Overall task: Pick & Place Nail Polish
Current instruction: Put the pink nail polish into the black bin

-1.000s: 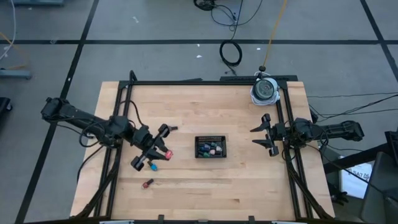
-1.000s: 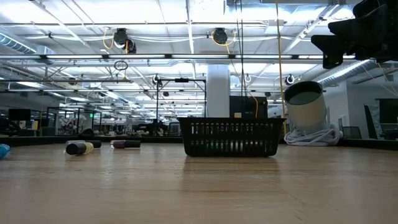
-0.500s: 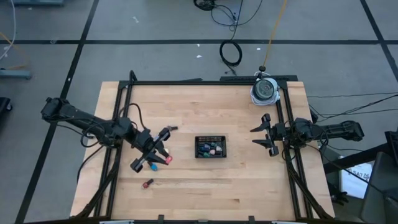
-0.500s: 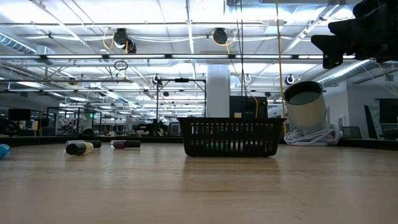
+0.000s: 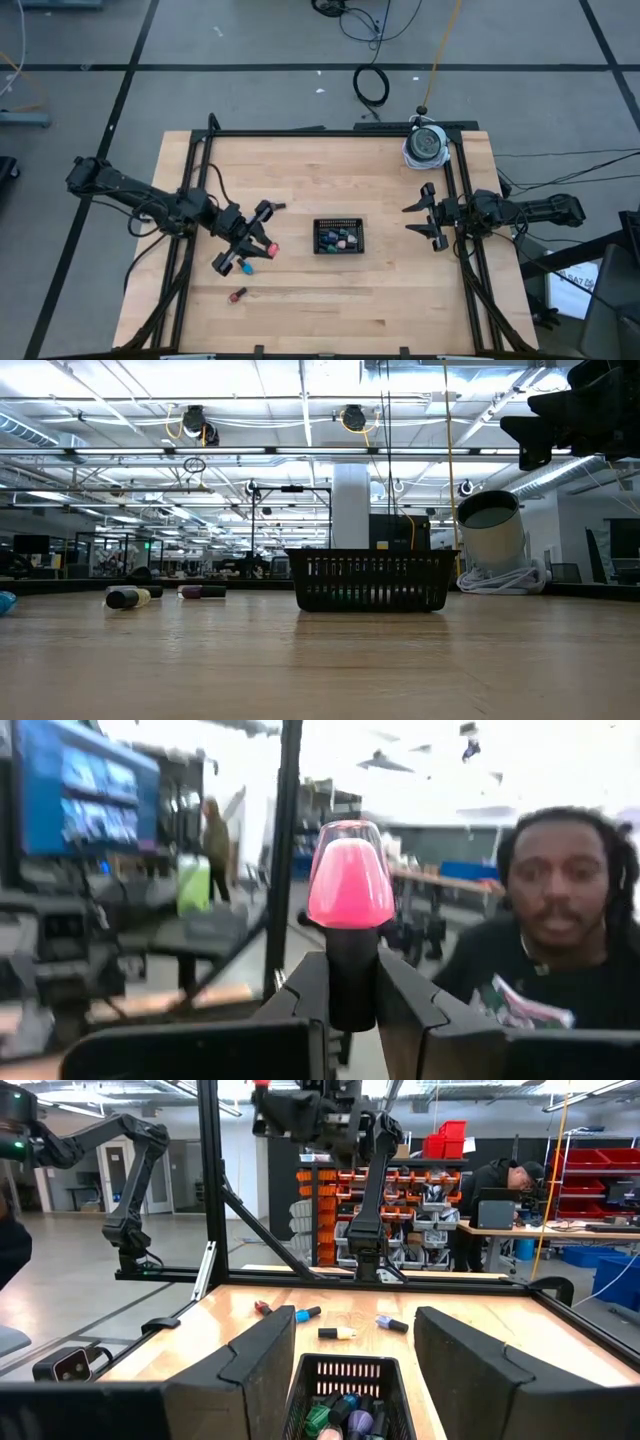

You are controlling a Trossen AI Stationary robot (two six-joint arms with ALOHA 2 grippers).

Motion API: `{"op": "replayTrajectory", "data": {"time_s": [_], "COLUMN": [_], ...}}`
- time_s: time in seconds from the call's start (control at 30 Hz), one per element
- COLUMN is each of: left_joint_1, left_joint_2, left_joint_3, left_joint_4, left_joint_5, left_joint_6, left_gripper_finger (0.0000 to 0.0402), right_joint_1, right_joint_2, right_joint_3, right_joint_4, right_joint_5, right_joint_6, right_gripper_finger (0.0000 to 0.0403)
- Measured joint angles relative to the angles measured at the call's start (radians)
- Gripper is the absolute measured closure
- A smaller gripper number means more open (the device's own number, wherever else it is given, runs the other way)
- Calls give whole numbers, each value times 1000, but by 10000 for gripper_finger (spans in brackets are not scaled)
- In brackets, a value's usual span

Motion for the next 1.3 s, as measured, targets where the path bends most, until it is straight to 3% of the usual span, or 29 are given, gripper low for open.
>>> {"op": "replayTrajectory", "data": {"time_s": [0.13, 0.23, 0.37, 0.53, 0.8, 1.0, 1.13, 1.3], "left_joint_1": [1, -1, 0, 3, 62, 143, 198, 237], "left_joint_2": [-5, -40, -50, -52, -5, 19, 94, 249], "left_joint_3": [0, 24, 71, 83, 82, 82, 82, 100], "left_joint_4": [68, -12, -158, -196, -328, -403, -448, -453], "left_joint_5": [38, 94, 10, -19, -430, -578, -591, -471], "left_joint_6": [0, -32, -17, 16, 5, -8, -34, -40], "left_gripper_finger": [363, 363, 363, 363, 363, 363, 363, 363], "right_joint_1": [0, 0, 0, 0, 0, 0, 0, 0], "right_joint_2": [0, 0, 0, 0, 0, 0, 0, 1], "right_joint_3": [0, 0, 0, 0, 0, 0, 0, 0], "right_joint_4": [0, 0, 0, 1, 0, 2, 3, 3], "right_joint_5": [0, 0, 0, 0, 0, 0, 0, 0], "right_joint_6": [0, 0, 0, 0, 0, 0, 0, 0], "right_gripper_finger": [210, 208, 207, 206, 210, 210, 210, 207]}}
